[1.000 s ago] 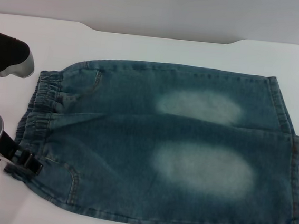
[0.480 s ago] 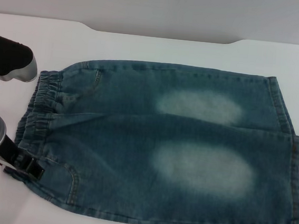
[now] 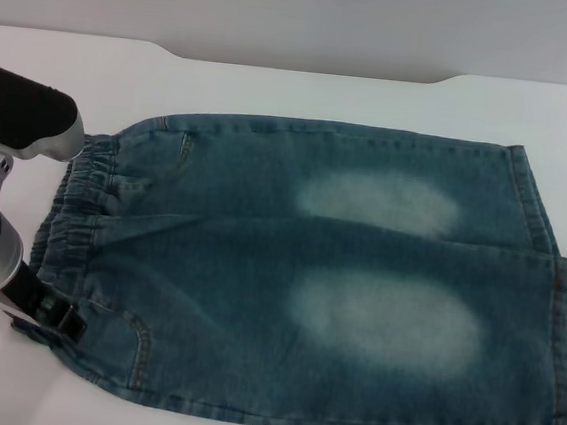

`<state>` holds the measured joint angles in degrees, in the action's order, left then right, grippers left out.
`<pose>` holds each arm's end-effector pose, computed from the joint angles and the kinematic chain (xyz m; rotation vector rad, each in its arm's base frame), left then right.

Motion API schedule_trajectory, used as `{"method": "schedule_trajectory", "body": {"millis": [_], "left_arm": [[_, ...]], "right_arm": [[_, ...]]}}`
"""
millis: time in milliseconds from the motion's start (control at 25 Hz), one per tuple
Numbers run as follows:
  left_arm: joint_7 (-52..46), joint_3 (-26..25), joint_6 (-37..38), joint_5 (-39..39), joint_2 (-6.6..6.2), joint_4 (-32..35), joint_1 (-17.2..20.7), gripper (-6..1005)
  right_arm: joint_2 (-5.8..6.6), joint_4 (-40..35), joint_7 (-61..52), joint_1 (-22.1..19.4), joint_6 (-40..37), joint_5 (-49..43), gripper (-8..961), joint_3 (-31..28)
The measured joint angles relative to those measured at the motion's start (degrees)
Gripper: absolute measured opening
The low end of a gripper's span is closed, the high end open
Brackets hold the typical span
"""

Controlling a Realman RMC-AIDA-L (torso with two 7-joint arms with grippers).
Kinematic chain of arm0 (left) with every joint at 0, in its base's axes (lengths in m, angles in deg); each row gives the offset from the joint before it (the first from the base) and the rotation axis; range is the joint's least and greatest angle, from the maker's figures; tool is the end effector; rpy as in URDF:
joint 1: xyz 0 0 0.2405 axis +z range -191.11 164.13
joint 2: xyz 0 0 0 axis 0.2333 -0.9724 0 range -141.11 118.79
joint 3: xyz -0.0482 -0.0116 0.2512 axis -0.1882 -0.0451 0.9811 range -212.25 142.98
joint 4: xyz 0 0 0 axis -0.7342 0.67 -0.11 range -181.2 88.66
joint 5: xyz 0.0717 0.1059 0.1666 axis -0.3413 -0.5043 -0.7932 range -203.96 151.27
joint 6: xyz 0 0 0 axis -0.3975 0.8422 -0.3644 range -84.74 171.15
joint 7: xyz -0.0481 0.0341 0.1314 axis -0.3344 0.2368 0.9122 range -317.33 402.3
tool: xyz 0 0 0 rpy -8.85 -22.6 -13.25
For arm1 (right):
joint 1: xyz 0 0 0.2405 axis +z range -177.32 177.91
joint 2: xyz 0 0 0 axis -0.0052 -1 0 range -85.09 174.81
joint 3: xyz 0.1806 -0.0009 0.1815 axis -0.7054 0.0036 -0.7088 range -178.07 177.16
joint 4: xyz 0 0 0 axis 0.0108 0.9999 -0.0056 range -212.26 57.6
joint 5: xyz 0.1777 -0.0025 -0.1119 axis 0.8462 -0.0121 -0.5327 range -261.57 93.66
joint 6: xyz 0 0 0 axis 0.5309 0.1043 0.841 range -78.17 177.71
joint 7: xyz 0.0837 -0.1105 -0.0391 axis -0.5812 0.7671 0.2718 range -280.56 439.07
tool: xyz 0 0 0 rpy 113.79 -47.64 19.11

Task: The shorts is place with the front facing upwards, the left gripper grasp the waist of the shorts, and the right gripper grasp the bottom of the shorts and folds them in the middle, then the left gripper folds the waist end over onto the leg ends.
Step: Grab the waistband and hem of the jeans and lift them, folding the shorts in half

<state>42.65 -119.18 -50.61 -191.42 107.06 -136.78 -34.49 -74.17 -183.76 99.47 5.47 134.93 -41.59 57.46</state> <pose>-0.2280 0.2988 0.0053 -2.0488 -1.3173 0.7249 0.2564 0.2817 0.1386 -1.9029 1.3647 0.1303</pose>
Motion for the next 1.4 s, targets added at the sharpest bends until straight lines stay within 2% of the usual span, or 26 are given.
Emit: {"method": "schedule_trajectory", "body": {"millis": [440,560,760,1400], "left_arm": [[-0.23,-0.32,0.94,-0.24,-0.17,-0.08,-0.21,531],[-0.04,-0.34,1.07,-0.25,-0.22,0.37,-0.35,323],[0.07,-0.36,0.96,-0.26,-0.28,0.48,-0.36,199],[0.34,-0.96,-0.18,-0.34,-0.53,-2.76,-1.03,82]], "right_arm": [[0.12,-0.15,-0.03,0.31,0.10,-0.32,626,-0.18],[0.11,0.02,-0.09,0.49,0.10,-0.32,624,-0.29],[0.12,0.03,-0.24,0.73,0.10,-0.32,621,-0.23],[0.10,1.11,-0.55,0.99,-0.07,-0.54,611,0.18]]}}
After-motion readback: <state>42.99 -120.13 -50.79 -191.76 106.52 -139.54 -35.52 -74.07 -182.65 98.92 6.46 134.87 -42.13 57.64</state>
